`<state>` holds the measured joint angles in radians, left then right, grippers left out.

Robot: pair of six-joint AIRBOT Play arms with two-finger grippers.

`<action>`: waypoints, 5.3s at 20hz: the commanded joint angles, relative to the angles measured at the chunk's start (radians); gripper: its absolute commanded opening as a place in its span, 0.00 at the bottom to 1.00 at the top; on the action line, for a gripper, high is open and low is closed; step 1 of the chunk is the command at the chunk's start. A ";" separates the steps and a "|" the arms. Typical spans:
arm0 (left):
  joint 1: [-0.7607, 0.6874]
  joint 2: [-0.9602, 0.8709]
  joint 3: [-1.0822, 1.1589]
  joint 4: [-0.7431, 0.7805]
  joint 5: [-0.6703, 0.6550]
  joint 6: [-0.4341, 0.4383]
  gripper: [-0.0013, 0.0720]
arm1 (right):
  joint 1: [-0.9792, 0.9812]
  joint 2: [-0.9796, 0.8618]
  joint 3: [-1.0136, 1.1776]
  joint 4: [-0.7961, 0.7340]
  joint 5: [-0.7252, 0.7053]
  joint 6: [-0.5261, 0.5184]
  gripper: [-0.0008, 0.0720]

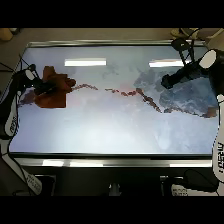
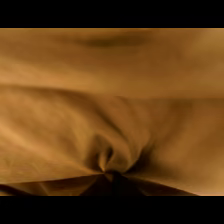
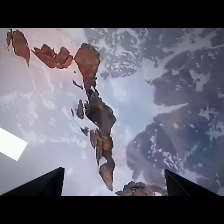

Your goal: Fold the shirts.

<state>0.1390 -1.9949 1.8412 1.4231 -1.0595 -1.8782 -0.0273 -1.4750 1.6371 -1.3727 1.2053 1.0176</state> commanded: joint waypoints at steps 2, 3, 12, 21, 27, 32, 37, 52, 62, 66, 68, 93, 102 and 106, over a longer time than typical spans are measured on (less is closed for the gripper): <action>-0.004 0.015 0.086 -0.020 -0.089 0.130 0.05 | 0.001 0.012 0.001 0.000 -0.031 -0.020 0.93; -0.019 0.062 0.129 -0.024 -0.098 0.205 0.05 | 0.001 0.032 0.001 0.000 -0.055 -0.020 0.93; -0.488 0.761 0.159 -0.163 -0.047 0.412 0.05 | 0.001 0.505 0.048 -0.140 -0.050 0.053 0.93; -0.886 0.586 -0.153 -0.163 -0.025 0.412 0.05 | 0.001 0.619 0.034 -0.207 0.487 0.097 0.93; -0.856 0.307 -0.209 -0.210 -0.023 0.349 0.42 | 0.001 0.447 -0.114 -0.138 0.489 0.090 0.83; -0.662 0.373 -0.132 -0.182 -0.355 0.399 0.85 | -0.004 0.292 -0.352 -0.156 0.444 0.029 0.85; -0.578 0.527 -0.560 -0.333 -0.336 0.443 0.88 | -0.004 0.246 -0.671 -0.104 0.322 0.010 0.85; -0.909 0.368 -0.835 -0.755 0.107 0.468 0.05 | -0.003 0.154 -0.775 0.007 0.190 0.036 0.05; -0.562 0.926 -0.482 -0.465 0.135 0.541 0.05 | -0.003 0.430 -0.157 -0.027 0.165 -0.010 0.04; -0.351 1.197 -0.318 -0.399 0.269 0.407 0.05 | -0.003 0.608 0.165 -0.127 -0.022 -0.005 0.04; -0.289 1.287 -0.312 -0.401 0.324 0.377 0.05 | -0.003 0.675 0.190 -0.116 -0.057 0.023 0.04; -0.331 1.023 -1.019 -0.447 0.134 0.398 0.05 | -0.028 -0.339 0.162 0.439 0.289 -0.024 0.81; -0.284 1.025 -0.997 -0.445 0.134 0.439 0.05 | -0.043 0.117 -0.661 0.281 0.151 0.029 0.81; -0.284 1.025 -0.997 -0.448 0.133 0.439 0.05 | 0.024 0.180 -0.946 0.513 -0.081 0.063 0.80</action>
<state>-0.1467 -0.9695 0.8436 0.9768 -0.9272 -1.4429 -0.0494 -1.3586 0.9096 -1.0130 1.3018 1.0580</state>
